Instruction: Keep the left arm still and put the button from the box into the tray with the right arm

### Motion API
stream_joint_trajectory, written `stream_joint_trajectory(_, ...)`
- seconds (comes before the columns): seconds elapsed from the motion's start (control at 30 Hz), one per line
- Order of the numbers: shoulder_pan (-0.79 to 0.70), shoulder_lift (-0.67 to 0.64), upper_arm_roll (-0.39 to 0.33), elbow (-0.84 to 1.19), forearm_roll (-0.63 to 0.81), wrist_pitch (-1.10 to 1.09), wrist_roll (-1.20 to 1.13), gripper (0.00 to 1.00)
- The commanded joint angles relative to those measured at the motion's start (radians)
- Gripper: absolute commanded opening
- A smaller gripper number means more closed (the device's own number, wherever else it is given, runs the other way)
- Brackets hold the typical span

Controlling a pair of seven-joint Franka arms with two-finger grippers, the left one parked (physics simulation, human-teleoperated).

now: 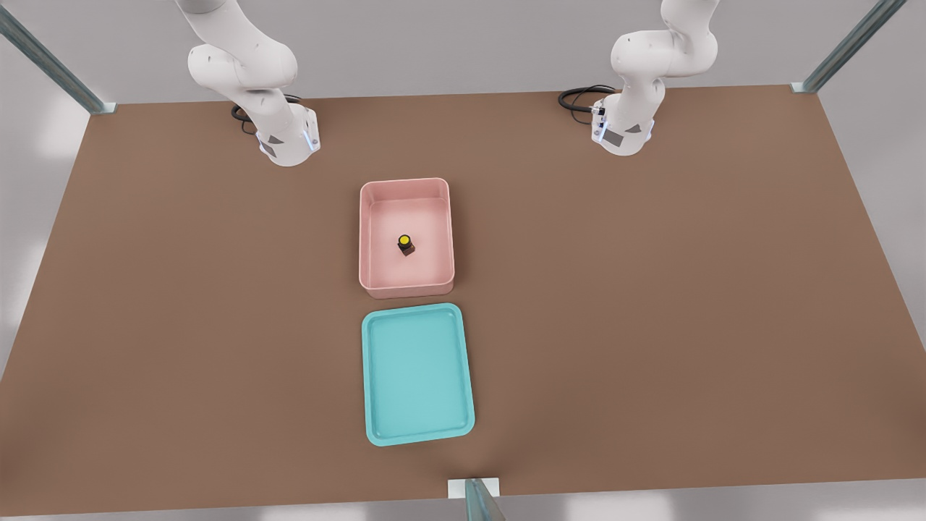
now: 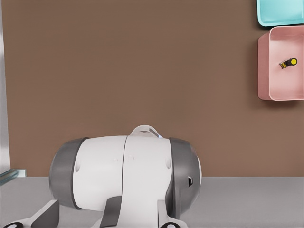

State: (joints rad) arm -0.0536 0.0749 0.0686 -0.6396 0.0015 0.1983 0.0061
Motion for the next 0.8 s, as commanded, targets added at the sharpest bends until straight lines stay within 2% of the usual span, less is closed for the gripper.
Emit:
stream_joint_trajectory(0.0, -0.094, 0.198, 0.125, -0.893, 0.008, 1.489, 0.138, 1.0)
stream_joint_trajectory(0.23, -0.058, 0.233, 0.132, -0.91, 0.011, 1.541, 0.221, 1.0)
stream_joint_trajectory(0.3, -0.02, 0.126, 0.137, -1.199, 0.017, 1.802, 0.299, 1.0)
stream_joint_trajectory(0.37, -0.019, 0.054, 0.169, -1.408, 0.017, 1.909, 0.305, 1.0)
stream_joint_trajectory(0.43, -0.019, -0.013, 0.192, -1.519, 0.017, 1.919, 0.311, 1.0)
stream_joint_trajectory(0.57, -0.015, -0.03, 0.336, -1.614, 0.055, 2.008, 0.466, 1.0)
stream_joint_trajectory(0.67, 0.133, 0.049, 0.342, -1.609, 0.063, 2.106, 0.66, 1.0)
stream_joint_trajectory(0.77, 0.288, 0.068, 0.344, -1.605, 0.063, 2.13, 0.81, 1.0)
